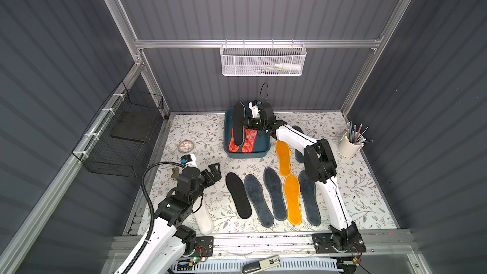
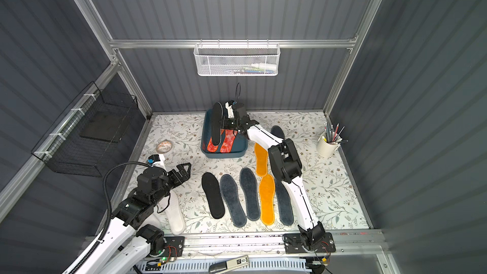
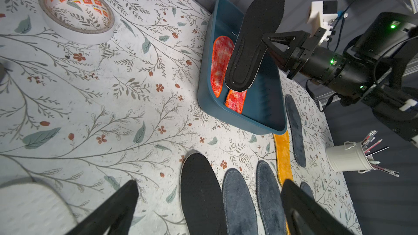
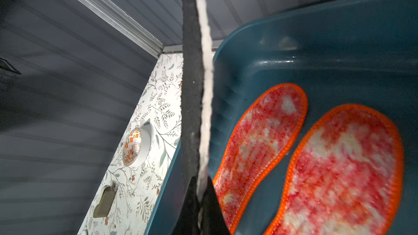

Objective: Put the insoles into the storage box
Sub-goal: Place the insole in the storage box.

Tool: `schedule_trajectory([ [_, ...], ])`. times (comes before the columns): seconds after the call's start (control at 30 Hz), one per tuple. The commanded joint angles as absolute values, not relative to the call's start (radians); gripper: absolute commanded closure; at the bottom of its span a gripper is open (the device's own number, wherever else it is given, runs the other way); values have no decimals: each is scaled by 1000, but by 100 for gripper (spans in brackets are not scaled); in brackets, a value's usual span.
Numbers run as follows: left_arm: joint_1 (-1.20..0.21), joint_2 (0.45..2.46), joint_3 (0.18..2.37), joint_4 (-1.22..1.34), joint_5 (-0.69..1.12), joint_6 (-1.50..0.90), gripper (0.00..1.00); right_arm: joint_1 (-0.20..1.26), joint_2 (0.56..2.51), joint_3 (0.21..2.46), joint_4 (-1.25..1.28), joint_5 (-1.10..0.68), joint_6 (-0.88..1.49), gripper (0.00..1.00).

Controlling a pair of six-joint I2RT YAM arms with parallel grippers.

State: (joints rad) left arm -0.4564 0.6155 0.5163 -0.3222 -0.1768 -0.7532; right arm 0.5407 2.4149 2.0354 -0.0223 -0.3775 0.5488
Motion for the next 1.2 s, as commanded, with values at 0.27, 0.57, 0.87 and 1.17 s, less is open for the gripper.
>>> schedule_trajectory([
  [0.27, -451, 639, 522, -334, -192, -772, 0, 549, 2555, 2198, -119, -449, 505, 100],
  [0.57, -451, 632, 526, -349, -204, -776, 0, 551, 2599, 2237, -139, -425, 508, 95],
  [0.87, -451, 645, 531, -357, -209, -782, 0, 545, 2541, 2253, -206, -394, 448, 31],
  [1.17, -451, 679, 516, -306, -194, -798, 0, 538, 2175, 1875, -44, -288, 387, 1],
])
